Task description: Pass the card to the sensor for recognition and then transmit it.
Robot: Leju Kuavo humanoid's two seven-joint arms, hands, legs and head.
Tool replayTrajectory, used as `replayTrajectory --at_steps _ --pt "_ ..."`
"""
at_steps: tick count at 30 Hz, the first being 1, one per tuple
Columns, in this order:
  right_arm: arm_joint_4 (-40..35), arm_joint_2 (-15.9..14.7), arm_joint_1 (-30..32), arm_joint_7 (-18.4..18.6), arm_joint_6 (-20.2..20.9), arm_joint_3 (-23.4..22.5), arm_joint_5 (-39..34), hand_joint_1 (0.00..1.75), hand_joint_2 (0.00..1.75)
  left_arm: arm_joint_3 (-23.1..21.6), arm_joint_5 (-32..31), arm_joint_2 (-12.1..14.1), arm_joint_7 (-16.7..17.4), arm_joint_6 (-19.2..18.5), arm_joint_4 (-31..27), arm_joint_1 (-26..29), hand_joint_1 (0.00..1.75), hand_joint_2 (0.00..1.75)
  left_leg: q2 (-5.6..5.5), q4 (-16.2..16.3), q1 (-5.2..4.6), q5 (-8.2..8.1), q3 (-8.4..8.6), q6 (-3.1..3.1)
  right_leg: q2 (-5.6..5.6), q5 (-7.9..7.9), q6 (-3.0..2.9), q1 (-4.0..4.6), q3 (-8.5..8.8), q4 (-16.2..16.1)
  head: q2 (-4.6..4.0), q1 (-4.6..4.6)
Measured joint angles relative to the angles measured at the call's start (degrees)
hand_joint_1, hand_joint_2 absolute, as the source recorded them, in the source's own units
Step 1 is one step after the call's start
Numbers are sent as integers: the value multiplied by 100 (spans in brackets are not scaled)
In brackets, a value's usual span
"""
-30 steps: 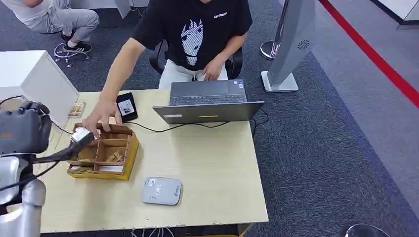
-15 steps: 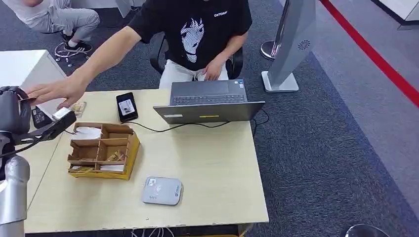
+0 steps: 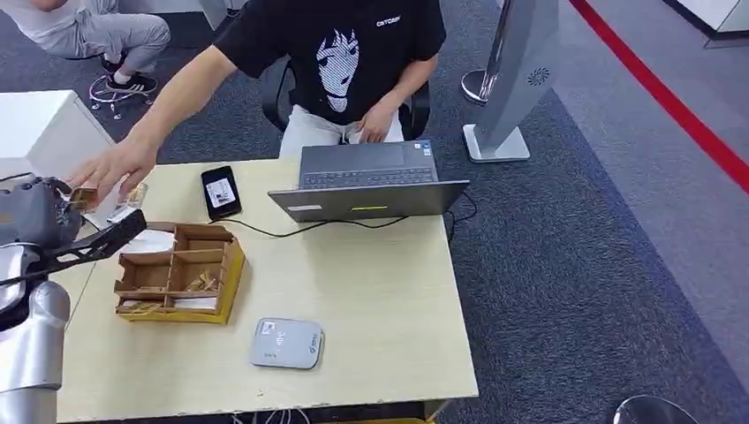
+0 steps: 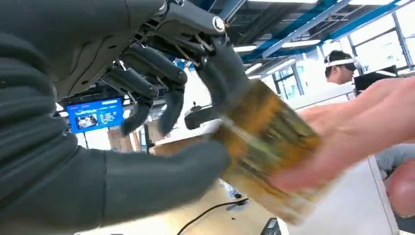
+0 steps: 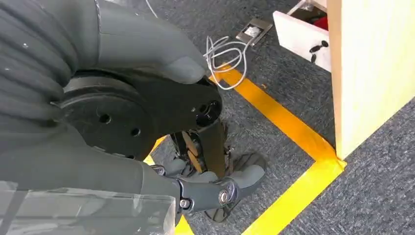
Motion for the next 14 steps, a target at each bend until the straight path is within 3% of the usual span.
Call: replayTrajectory --at_steps 6,10,14 --pt "0 0 6 -103 -30 -24 -157 0 175 -2 323 -74 -556 558 -639 491 0 175 3 -2 -1 0 1 0 -1 1 0 -1 1 0 0 0" --pt "-2 -7 50 -149 -164 -79 -247 0 175 -7 685 -179 -762 917 -1811 1375 0 175 1 -2 -2 0 -4 0 -1 -1 2 -2 1 -3 0 9" --pt "-4 -22 88 -164 -527 -221 -440 0 175 -7 1132 -328 -1103 1597 -3295 2533 0 175 8 -2 -5 -12 1 16 3 -12 16 -4 1 -7 0 -9"
